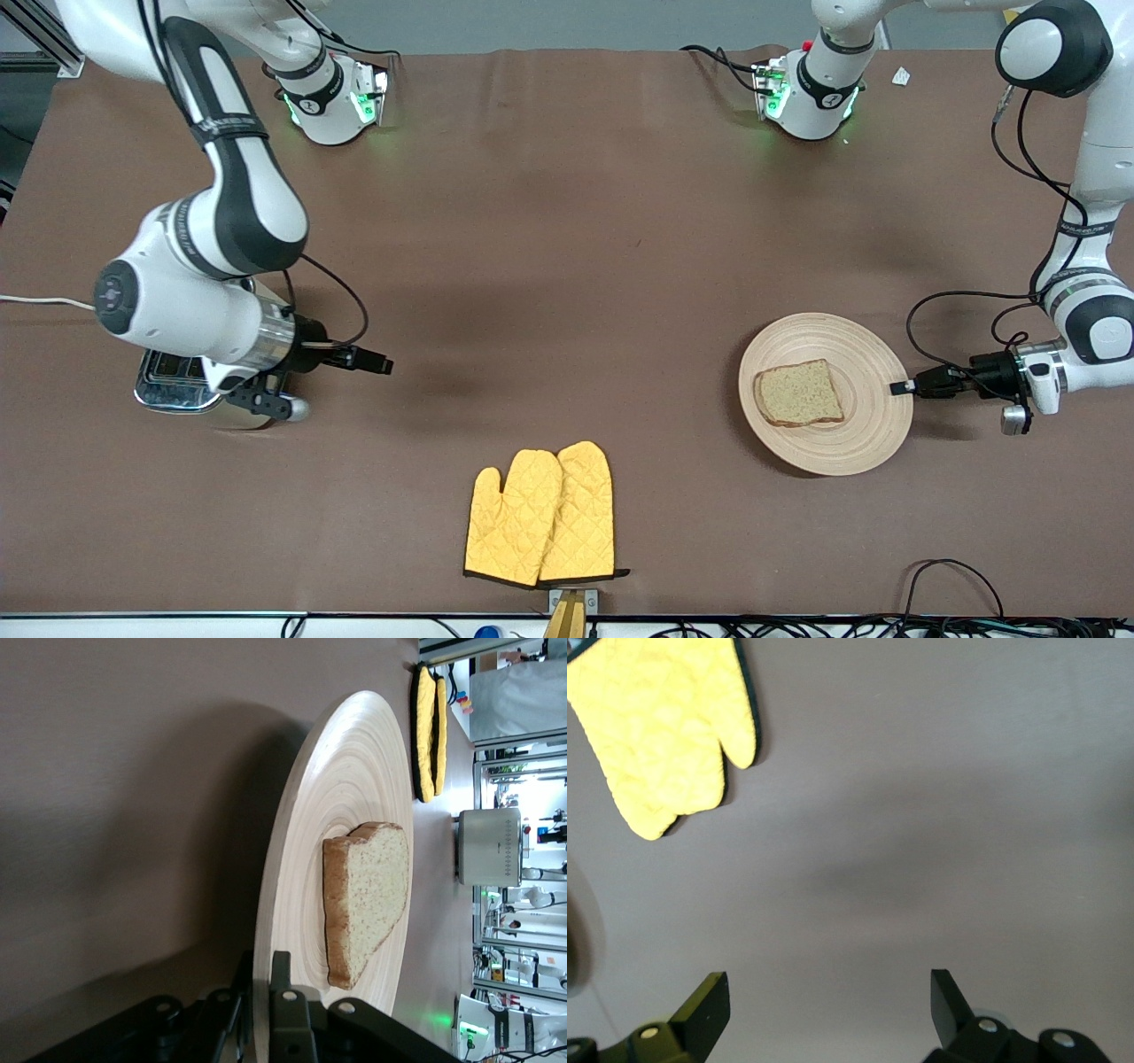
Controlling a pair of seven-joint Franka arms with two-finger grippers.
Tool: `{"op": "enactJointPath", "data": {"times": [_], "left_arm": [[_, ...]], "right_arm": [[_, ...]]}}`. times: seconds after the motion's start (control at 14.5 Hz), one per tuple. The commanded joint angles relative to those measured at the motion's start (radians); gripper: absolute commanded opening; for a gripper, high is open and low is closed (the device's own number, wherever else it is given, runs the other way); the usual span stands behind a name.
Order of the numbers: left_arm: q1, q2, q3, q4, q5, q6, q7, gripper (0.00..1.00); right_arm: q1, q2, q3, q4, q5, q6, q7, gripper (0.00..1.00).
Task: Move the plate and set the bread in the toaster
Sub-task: 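Grip the plate rim with the left gripper while the right gripper nears the toaster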
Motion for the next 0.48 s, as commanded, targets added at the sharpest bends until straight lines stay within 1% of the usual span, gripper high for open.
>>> {"op": "enactJointPath", "data": {"times": [0.0, 0.07, 0.28, 0.41], "left_arm": [[-0.062, -0.01, -0.012, 0.004, 0.012, -0.014, 0.006, 0.0], [-0.076, -0.012, -0.032, 0.004, 0.01, -0.018, 0.002, 0.0], [-0.096, -0.024, -0.145, 0.0, 0.015, -0.028, -0.045, 0.0], [-0.154, -0.024, -0.171, -0.002, 0.01, -0.027, -0.099, 0.0]], "right_arm": [[0.022, 0.023, -0.006, -0.002, 0.013, 0.019, 0.018, 1.0], [0.02, 0.03, -0.006, -0.002, 0.013, 0.022, 0.018, 1.0], [0.009, 0.044, -0.006, -0.002, 0.013, 0.027, 0.011, 1.0], [0.009, 0.044, -0.006, -0.004, 0.012, 0.022, 0.007, 1.0]]}}
